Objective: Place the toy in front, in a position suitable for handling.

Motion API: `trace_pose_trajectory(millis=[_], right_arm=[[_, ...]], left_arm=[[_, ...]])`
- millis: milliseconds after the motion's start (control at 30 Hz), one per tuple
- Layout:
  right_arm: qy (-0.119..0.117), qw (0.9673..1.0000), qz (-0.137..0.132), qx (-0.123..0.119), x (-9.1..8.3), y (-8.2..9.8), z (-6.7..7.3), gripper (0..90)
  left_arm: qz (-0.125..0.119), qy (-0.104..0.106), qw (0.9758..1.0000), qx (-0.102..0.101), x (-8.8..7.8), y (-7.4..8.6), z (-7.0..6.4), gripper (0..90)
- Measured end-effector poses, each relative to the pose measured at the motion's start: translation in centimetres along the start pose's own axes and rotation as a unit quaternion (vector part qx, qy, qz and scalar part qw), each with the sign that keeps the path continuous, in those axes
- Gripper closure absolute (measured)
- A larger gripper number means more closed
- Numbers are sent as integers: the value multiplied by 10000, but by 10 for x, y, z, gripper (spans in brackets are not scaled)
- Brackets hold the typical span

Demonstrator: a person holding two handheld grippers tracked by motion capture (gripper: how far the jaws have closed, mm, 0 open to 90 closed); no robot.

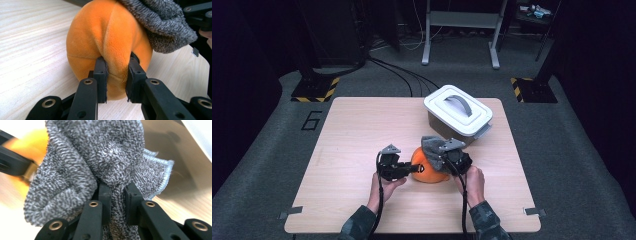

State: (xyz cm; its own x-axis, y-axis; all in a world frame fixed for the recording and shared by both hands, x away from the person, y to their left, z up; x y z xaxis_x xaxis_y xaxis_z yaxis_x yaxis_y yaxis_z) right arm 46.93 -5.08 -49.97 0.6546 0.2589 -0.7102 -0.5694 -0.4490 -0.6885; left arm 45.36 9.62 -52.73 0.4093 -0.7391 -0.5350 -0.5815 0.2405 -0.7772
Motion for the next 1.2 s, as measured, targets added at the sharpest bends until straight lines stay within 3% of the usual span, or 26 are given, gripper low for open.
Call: trace_pose_trajectory(millis=[167,233,300,333,367,400,467,533,600,633,700,733,767,867,967,1000,1033,1200], right_arm=[[-30,10000,-13,70,-3,-1,-4,785],[-182,9995,-244,-59,-14,-15,8,784],[-333,9989,-225,-243,-16,-23,26,785],[-244,9986,-139,-457,-12,-23,32,785],[-244,9986,-139,-457,-12,-23,32,785],[-65,9985,-10,-542,4,-17,33,787],[-173,9991,5,-375,7,-12,24,787],[-15,9997,53,-227,6,-5,9,788],[-110,9999,73,111,8,5,-1,788],[-105,9999,86,84,9,6,-1,788],[-16,10000,74,-17,12,8,0,788],[-16,10000,74,-17,12,8,0,788],[45,9999,93,87,14,9,0,789],[-23,9999,43,154,17,9,-4,789],[-92,9994,54,321,18,11,-6,789],[-97,9998,-8,188,19,10,-8,789],[-85,9997,24,229,18,10,-8,788],[-54,9996,-239,134,4,-3,-5,787]], left_arm=[[72,-129,9999,57,4,-2,4,736],[41,-101,9999,3,5,-2,7,737],[21,-54,10000,-43,4,-1,8,737],[36,-104,9999,-36,4,0,10,737],[36,-104,9999,-36,4,0,10,737],[13,-65,9999,-95,4,2,12,736],[-27,-90,9999,-69,5,3,12,736],[-27,-118,9999,-35,5,3,10,736],[-34,-98,9999,4,5,2,10,731],[-43,-106,9999,-1,6,2,9,721],[-139,-100,9998,106,3,-1,6,615],[-139,-100,9998,106,3,-1,6,520],[-192,-201,9993,269,-2,0,5,453],[-102,-236,9989,393,2,6,3,439],[-248,-241,9986,395,8,6,3,571],[-265,-247,9986,396,9,6,3,619],[-270,-273,9984,413,10,5,3,659],[-184,-373,9989,207,7,4,5,728]])
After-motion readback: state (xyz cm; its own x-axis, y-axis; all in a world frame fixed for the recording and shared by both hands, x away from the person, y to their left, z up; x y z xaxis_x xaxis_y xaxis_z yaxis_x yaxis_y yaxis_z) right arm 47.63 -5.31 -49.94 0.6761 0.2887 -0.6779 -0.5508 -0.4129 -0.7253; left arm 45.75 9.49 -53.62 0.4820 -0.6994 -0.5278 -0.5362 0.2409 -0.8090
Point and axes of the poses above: each handheld gripper's, and its own axes: x roughly forward along the jaws, y roughly out of its underside, z roughly to its left, the point moved 9 cm from there along x, roughly forward along the jaws, and after that the axes turned 4 degrees about x, right-handed, at the moved point
